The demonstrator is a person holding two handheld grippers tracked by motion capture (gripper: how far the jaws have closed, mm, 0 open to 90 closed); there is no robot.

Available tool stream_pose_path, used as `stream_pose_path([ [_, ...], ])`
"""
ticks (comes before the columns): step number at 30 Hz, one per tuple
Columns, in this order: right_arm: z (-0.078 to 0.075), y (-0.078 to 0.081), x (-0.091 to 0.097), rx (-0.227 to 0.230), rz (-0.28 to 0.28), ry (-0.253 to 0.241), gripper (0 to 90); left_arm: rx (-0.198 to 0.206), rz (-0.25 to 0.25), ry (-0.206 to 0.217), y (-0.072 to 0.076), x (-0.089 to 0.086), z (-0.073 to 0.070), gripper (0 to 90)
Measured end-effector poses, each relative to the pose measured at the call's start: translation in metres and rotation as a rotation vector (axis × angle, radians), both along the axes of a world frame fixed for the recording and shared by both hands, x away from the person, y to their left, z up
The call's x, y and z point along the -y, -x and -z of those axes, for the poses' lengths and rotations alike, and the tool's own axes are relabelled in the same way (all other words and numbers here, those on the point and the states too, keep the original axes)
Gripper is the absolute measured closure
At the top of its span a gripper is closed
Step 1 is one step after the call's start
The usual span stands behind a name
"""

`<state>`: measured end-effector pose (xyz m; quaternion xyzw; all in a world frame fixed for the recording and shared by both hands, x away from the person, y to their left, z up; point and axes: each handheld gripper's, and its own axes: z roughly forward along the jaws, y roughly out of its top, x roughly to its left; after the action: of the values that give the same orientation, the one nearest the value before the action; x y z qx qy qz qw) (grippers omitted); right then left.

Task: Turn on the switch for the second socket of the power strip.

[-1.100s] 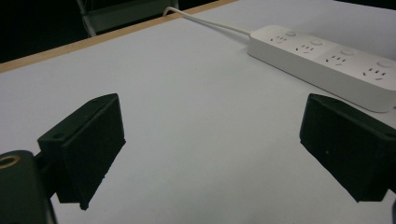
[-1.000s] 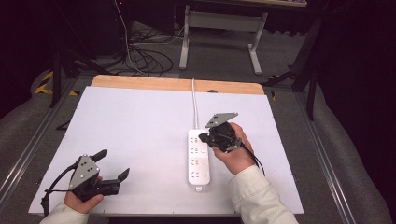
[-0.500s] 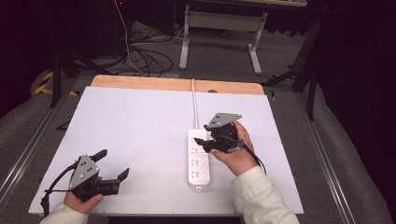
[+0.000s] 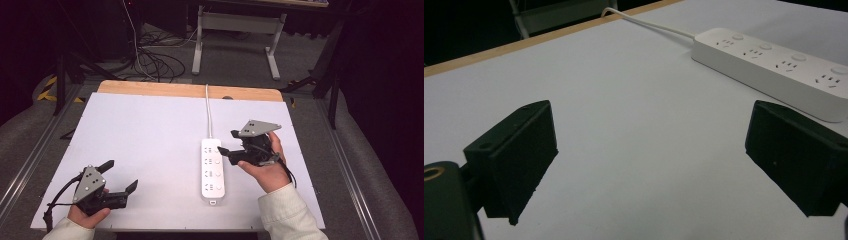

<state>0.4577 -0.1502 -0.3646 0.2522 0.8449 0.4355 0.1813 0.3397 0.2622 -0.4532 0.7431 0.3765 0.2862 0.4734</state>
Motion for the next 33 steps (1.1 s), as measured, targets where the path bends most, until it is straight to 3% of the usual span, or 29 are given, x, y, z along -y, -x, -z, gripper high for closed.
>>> stream_pose_path([
  [1,-0.001,0.002,0.006,-0.009,0.006,-0.012,25.3,-0.002,0.001,0.001,0.0,0.0,0.0,6.9],
  [4,-0.001,0.007,0.018,-0.011,0.027,-0.035,22.1,-0.002,0.0,0.003,0.0,0.0,0.0,6.9],
  [13,0.006,0.018,0.043,-0.039,0.052,-0.08,19.2,-0.001,0.0,0.001,0.0,0.0,0.0,6.9],
  [23,0.031,0.029,0.07,-0.091,0.055,-0.144,18.9,-0.002,0.0,0.01,0.0,-0.001,0.0,6.9],
  [33,0.056,0.036,0.085,-0.105,0.055,-0.169,16.7,0.006,0.001,0.019,0.002,-0.002,-0.001,6.9],
])
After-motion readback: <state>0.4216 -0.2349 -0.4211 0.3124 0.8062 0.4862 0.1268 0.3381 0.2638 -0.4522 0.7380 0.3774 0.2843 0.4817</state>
